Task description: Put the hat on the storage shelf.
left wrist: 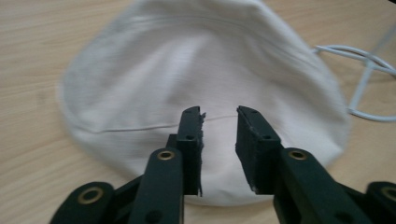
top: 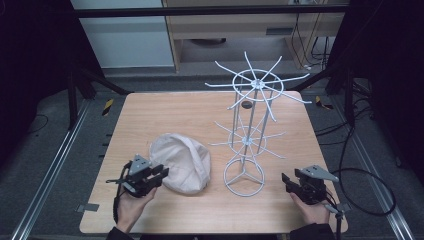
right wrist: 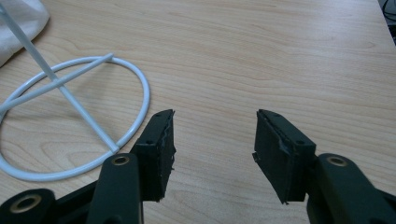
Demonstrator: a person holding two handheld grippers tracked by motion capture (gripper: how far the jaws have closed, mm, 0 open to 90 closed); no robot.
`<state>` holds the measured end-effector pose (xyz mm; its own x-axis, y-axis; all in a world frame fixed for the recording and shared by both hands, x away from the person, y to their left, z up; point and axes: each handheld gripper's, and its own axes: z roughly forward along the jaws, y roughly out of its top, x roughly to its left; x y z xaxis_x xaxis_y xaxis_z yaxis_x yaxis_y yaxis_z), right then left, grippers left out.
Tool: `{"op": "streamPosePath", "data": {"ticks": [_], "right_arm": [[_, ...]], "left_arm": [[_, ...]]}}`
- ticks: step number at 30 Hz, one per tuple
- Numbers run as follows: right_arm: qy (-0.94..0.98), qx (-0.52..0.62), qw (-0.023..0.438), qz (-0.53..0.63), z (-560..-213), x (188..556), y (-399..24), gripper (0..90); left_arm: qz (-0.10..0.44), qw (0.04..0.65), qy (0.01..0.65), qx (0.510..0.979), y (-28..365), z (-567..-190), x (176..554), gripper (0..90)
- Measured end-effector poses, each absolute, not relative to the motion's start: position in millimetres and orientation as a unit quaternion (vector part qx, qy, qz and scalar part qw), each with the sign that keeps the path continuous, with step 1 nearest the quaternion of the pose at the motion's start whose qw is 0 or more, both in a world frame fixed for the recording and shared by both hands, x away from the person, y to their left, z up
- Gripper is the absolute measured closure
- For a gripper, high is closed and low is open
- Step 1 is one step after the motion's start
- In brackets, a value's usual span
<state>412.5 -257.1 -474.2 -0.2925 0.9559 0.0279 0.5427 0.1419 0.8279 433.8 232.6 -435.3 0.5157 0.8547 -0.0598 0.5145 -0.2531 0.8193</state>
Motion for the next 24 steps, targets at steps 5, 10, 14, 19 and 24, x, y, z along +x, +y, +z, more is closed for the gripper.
{"op": "streamPosePath", "data": {"ticks": [5, 10, 14, 19, 24], "right_arm": [[0.704, 0.535, 0.267, 0.385, -475, 413, -259, 47.3], [0.703, 0.537, 0.265, 0.384, -475, 412, -258, 47.1], [0.705, 0.535, 0.267, 0.381, -476, 413, -258, 46.7], [0.706, 0.535, 0.267, 0.379, -476, 413, -258, 46.4], [0.705, 0.536, 0.266, 0.381, -476, 413, -259, 46.0]], "left_arm": [[0.232, 0.415, 0.486, 0.734, 267, -426, 453, 62.0], [0.25, 0.404, 0.502, 0.723, 283, -424, 471, 55.8], [0.251, 0.393, 0.506, 0.726, 285, -430, 489, 49.9], [0.239, 0.37, 0.514, 0.736, 283, -443, 508, 45.4], [0.229, 0.357, 0.509, 0.749, 278, -456, 522, 44.6]]}}
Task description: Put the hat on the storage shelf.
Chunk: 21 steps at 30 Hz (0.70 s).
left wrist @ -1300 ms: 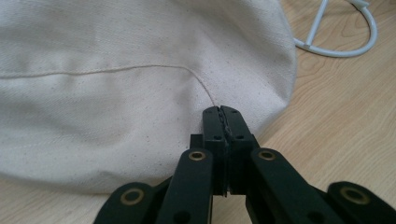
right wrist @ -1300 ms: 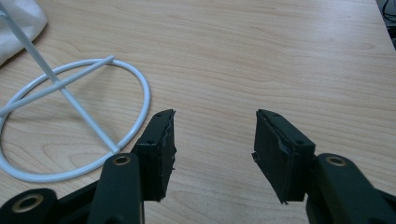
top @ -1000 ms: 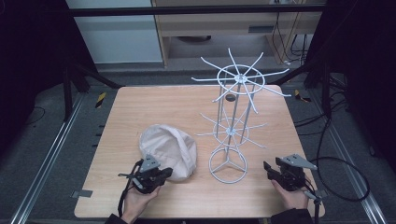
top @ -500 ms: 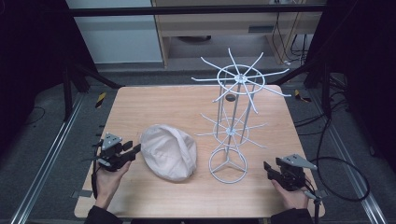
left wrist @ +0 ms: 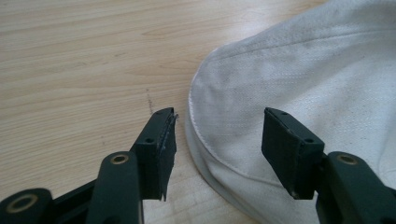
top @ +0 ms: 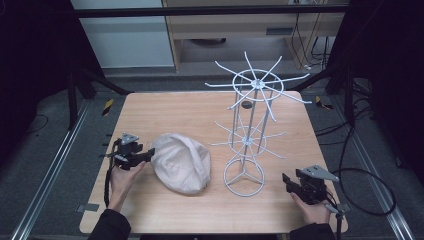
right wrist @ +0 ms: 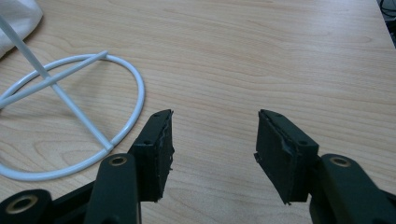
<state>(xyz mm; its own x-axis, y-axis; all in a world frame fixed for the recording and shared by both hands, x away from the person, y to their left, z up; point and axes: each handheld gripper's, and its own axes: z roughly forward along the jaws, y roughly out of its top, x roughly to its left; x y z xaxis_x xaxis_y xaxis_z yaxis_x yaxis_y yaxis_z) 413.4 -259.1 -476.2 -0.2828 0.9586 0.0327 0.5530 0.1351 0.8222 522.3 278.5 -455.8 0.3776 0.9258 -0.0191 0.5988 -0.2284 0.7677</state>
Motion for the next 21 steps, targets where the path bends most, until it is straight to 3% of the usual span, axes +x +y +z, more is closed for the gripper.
{"op": "streamPosePath", "data": {"ticks": [13, 21], "right_arm": [[0.706, 0.537, 0.263, 0.38, -477, 414, -258, 45.7], [0.708, 0.535, 0.264, 0.379, -477, 415, -258, 45.6]], "left_arm": [[0.209, 0.359, 0.505, 0.757, 275, -473, 538, 48.2], [0.197, 0.368, 0.496, 0.761, 273, -474, 537, 68.2]]}}
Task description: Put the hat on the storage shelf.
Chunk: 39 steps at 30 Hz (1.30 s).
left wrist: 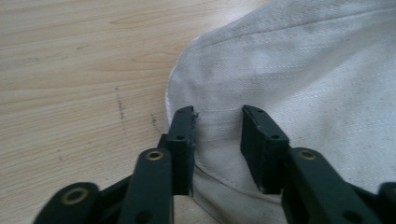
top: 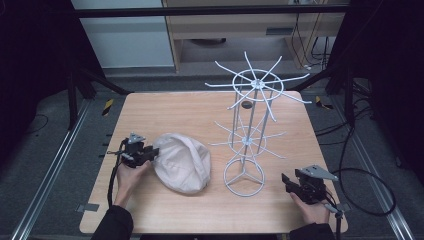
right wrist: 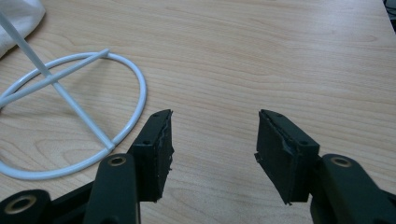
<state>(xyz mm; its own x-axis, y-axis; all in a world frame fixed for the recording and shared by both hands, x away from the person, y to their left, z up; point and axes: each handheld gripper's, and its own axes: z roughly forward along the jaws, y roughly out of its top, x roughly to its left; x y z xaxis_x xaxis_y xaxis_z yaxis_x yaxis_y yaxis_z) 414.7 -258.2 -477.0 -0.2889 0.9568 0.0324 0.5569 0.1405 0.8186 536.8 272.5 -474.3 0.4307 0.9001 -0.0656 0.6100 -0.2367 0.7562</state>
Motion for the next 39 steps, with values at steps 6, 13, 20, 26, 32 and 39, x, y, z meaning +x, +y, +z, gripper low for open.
{"op": "streamPosePath", "data": {"ticks": [6, 13, 20, 26, 32, 39], "right_arm": [[0.707, 0.535, 0.263, 0.379, -477, 415, -258, 45.7], [0.707, 0.535, 0.264, 0.379, -477, 414, -258, 45.8], [0.704, 0.537, 0.263, 0.383, -476, 413, -259, 45.8], [0.705, 0.537, 0.265, 0.381, -475, 413, -259, 45.7], [0.704, 0.536, 0.267, 0.382, -475, 413, -260, 45.2], [0.704, 0.537, 0.264, 0.382, -475, 412, -261, 44.6]], "left_arm": [[0.181, 0.368, 0.5, 0.763, 269, -476, 537, 87.3], [0.193, 0.352, 0.505, 0.764, 266, -474, 534, 90.0], [0.195, 0.36, 0.498, 0.764, 271, -468, 515, 90.0], [0.197, 0.379, 0.489, 0.761, 281, -455, 492, 90.0], [0.191, 0.386, 0.465, 0.774, 265, -453, 484, 79.8], [0.198, 0.36, 0.444, 0.796, 245, -458, 485, 53.0]]}}
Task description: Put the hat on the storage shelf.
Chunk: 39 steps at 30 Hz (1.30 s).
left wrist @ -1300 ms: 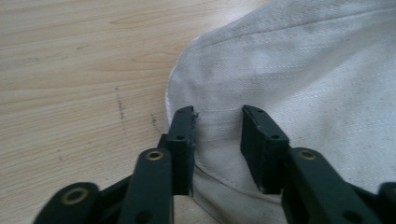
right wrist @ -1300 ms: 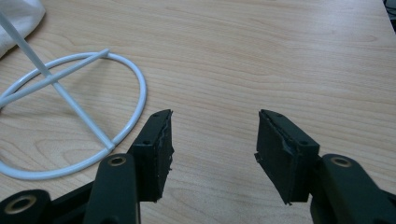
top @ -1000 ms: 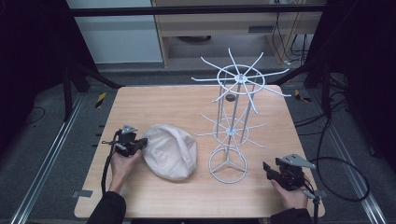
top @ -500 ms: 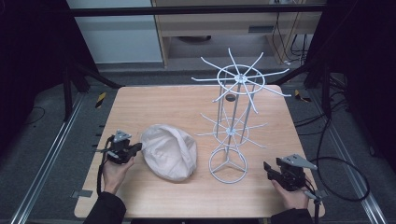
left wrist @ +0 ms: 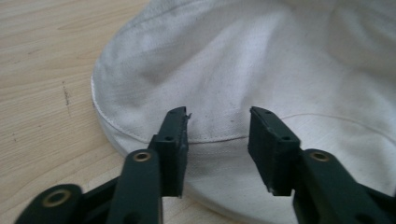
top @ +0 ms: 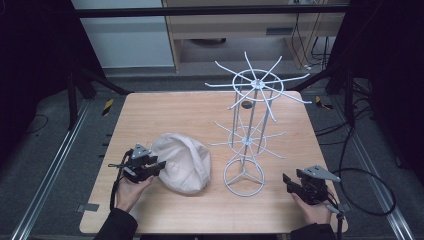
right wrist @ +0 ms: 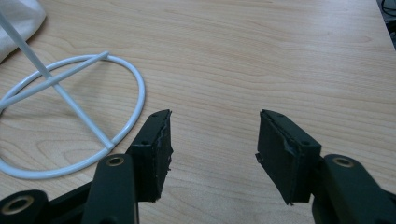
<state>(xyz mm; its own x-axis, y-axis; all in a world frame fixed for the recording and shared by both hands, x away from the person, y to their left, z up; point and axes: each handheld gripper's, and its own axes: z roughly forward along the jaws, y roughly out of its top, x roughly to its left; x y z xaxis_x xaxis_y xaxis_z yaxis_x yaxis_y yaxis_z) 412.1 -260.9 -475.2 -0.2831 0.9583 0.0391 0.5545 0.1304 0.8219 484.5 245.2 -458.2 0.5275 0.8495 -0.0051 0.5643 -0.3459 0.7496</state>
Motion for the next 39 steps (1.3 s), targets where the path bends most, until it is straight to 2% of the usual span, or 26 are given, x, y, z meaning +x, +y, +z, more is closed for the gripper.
{"op": "streamPosePath", "data": {"ticks": [2, 5, 6, 7, 8, 11, 13, 22, 30, 35, 38, 39], "right_arm": [[0.705, 0.538, 0.263, 0.38, -476, 413, -260, 44.4], [0.706, 0.535, 0.263, 0.381, -476, 413, -260, 44.4], [0.706, 0.535, 0.263, 0.381, -476, 413, -260, 44.4], [0.707, 0.535, 0.263, 0.381, -476, 413, -260, 44.4], [0.706, 0.536, 0.262, 0.382, -475, 413, -260, 44.5], [0.705, 0.536, 0.264, 0.382, -475, 413, -261, 44.5], [0.705, 0.536, 0.265, 0.381, -475, 413, -261, 44.6], [0.704, 0.537, 0.266, 0.381, -475, 412, -262, 44.5], [0.705, 0.538, 0.264, 0.38, -476, 412, -261, 44.4], [0.704, 0.538, 0.264, 0.38, -476, 413, -262, 44.2], [0.704, 0.537, 0.265, 0.381, -476, 413, -262, 43.9], [0.704, 0.537, 0.265, 0.381, -476, 413, -262, 43.9]], "left_arm": [[0.195, 0.353, 0.448, 0.798, 245, -462, 488, 53.1], [0.192, 0.348, 0.452, 0.798, 243, -466, 490, 60.5], [0.19, 0.347, 0.454, 0.798, 243, -467, 491, 60.5], [0.188, 0.344, 0.454, 0.8, 242, -469, 492, 64.6], [0.191, 0.345, 0.454, 0.799, 241, -470, 493, 72.5], [0.193, 0.346, 0.454, 0.798, 241, -469, 493, 84.6], [0.189, 0.348, 0.454, 0.798, 241, -467, 492, 85.8], [0.16, 0.36, 0.449, 0.802, 231, -461, 460, 85.8], [0.164, 0.361, 0.423, 0.815, 220, -460, 437, 84.7], [0.159, 0.377, 0.422, 0.809, 227, -451, 433, 80.0], [0.183, 0.393, 0.418, 0.798, 235, -436, 433, 70.1], [0.193, 0.397, 0.417, 0.794, 238, -431, 434, 70.1]]}}
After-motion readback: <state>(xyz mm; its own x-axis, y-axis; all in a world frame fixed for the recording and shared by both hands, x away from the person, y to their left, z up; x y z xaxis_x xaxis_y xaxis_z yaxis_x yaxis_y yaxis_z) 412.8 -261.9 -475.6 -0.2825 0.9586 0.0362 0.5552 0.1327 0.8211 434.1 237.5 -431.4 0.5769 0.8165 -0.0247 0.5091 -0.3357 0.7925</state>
